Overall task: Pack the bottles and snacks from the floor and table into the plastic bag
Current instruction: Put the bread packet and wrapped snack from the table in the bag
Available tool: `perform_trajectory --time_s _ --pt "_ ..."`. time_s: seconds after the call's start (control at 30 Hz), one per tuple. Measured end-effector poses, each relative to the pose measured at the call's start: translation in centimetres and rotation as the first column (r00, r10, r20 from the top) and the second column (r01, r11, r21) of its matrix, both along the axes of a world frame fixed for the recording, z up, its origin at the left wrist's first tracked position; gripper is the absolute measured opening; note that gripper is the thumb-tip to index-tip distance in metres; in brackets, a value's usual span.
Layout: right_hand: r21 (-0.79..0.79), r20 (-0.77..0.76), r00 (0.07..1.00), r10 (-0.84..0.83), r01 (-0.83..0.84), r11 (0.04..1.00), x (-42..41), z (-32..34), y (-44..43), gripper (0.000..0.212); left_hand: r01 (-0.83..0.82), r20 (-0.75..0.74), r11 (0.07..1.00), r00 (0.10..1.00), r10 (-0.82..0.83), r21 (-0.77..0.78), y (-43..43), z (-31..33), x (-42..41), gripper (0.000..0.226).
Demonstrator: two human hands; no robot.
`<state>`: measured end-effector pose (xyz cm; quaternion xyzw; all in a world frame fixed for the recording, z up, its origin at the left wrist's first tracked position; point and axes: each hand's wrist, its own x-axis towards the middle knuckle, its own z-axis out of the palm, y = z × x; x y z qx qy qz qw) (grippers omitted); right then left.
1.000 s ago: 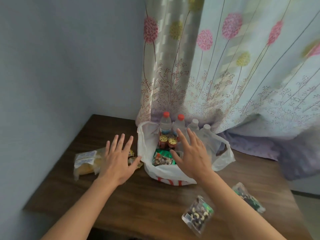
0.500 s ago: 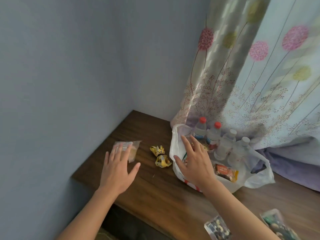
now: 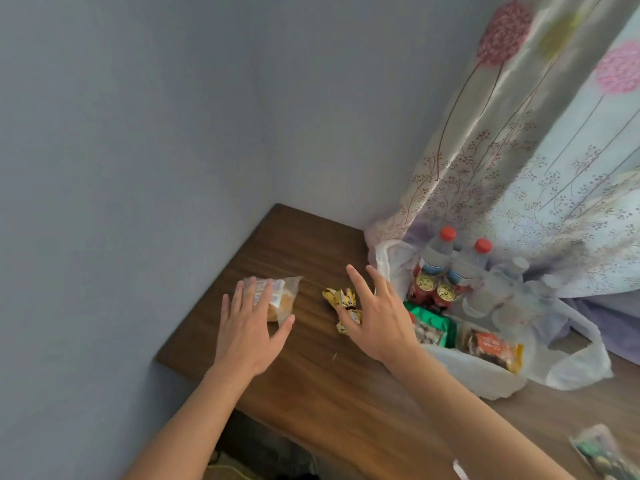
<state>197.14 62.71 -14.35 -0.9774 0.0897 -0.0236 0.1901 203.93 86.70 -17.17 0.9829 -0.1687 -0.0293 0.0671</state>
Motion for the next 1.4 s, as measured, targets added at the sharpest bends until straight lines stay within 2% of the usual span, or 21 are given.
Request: perform_trajectory --time_s 0.4,0.63,0.8,1.03,1.2,1.4 --pt "0.062 -0.166 0.982 -0.088 0.1 0.993 6.3 -4.8 1.5 0.078 0.053 -0.093 0.999 0.994 -0.052 0.008 0.0 -4.2 9.1 0.097" --pt "0.05 -0.287 0.953 -0.101 0.12 0.992 8.4 -10.2 1.4 0.077 -0.032 -0.202 0.999 0.979 0.032 0.001 -1.3 -8.8 11.0 0.099" --pt "0.041 -0.366 0.924 -0.112 0.137 0.99 9.3 -13.9 0.9 0.079 -0.088 -0.244 0.994 0.965 0.1 0.058 -1.4 -11.9 11.9 0.103" --pt "-0.02 -0.355 0.928 -0.118 0.118 0.993 8.6 -17.2 1.1 0.083 -0.139 -0.308 0.989 0.94 0.148 0.051 -1.4 -14.8 12.0 0.112" --pt "-0.095 -0.316 0.941 -0.119 0.093 0.991 8.6 -18.4 1.2 0.077 -0.16 -0.278 0.985 0.945 0.171 0.064 -2.5 -15.8 11.6 0.12" --pt "-0.141 -0.281 0.95 -0.138 0.102 0.985 9.0 -19.7 0.8 0.068 -0.181 -0.203 0.983 0.963 0.178 0.003 -2.4 -16.5 11.7 0.108"
